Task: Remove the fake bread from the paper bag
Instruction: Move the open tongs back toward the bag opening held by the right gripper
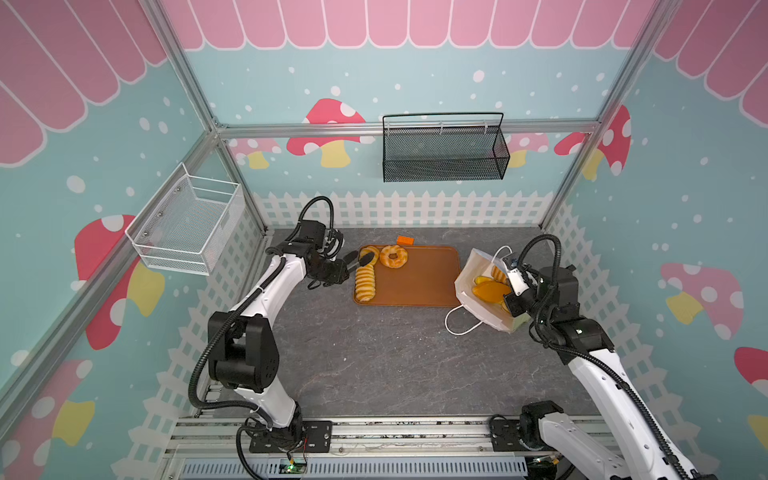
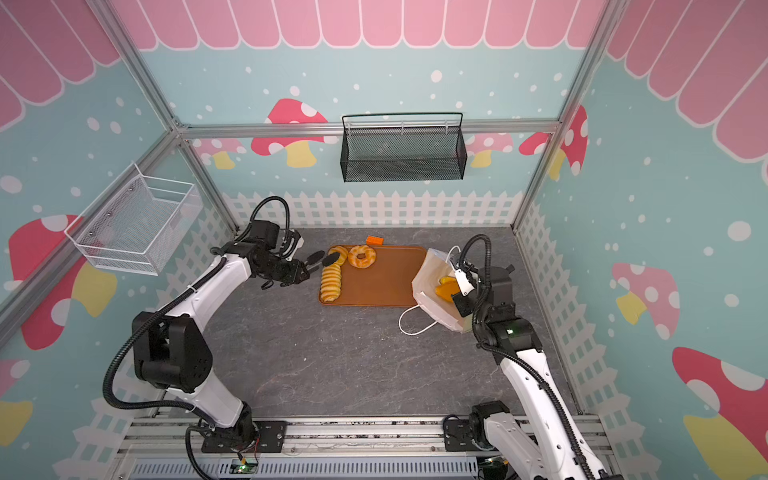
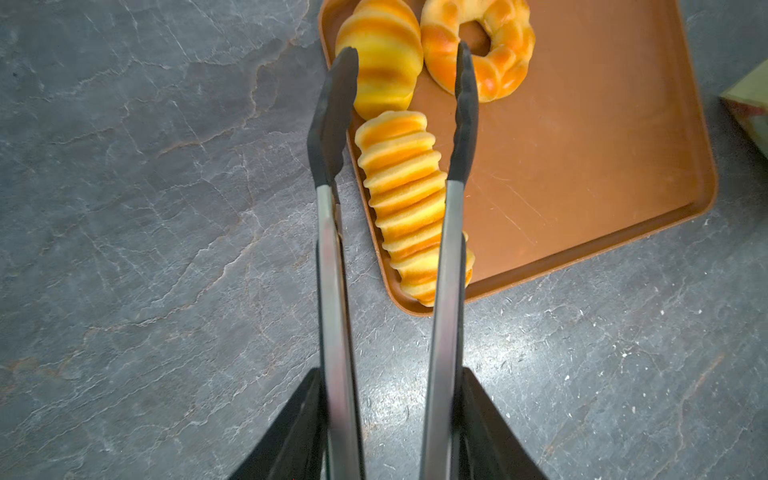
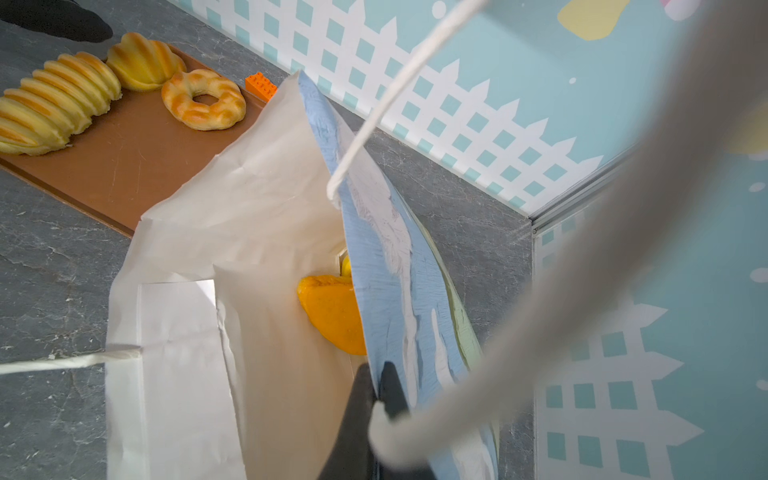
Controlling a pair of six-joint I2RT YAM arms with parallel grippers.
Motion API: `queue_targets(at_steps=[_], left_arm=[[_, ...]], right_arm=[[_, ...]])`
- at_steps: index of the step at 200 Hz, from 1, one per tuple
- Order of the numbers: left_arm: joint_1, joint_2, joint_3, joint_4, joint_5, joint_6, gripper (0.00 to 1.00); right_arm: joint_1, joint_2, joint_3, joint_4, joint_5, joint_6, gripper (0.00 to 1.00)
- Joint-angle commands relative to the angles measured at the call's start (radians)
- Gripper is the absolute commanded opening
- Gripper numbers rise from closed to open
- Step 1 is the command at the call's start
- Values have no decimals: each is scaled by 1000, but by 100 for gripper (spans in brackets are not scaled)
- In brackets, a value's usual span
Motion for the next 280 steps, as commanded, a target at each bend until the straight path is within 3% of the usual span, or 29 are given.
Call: queue_targets(at_steps=[1, 35, 57, 84, 129, 176, 234, 280], left_arm=[[5, -72, 11, 14, 28, 7, 46], [-56, -166, 25, 8, 58, 10, 46], [-145, -213, 30, 6, 19, 22, 46], [-285, -265, 37, 14, -55, 36, 45], [-612, -326, -39, 151, -192, 126, 45], [-812, -299, -70, 203, -341, 227, 44], [-899, -221, -89, 246, -410, 273, 42], [-893, -55, 59, 179, -407, 221, 42]], right_arm=[[1, -9, 31, -7, -11, -15, 0], [0, -12, 37, -5, -13, -14, 0], [1, -13, 42, -1, -17, -10, 0], [2, -18, 44, 1, -22, -6, 0], [1, -34, 27, 18, -37, -6, 0], [0, -57, 4, 31, -46, -20, 0], [0, -54, -1, 29, -55, -19, 0], [1, -51, 2, 22, -63, -20, 0]])
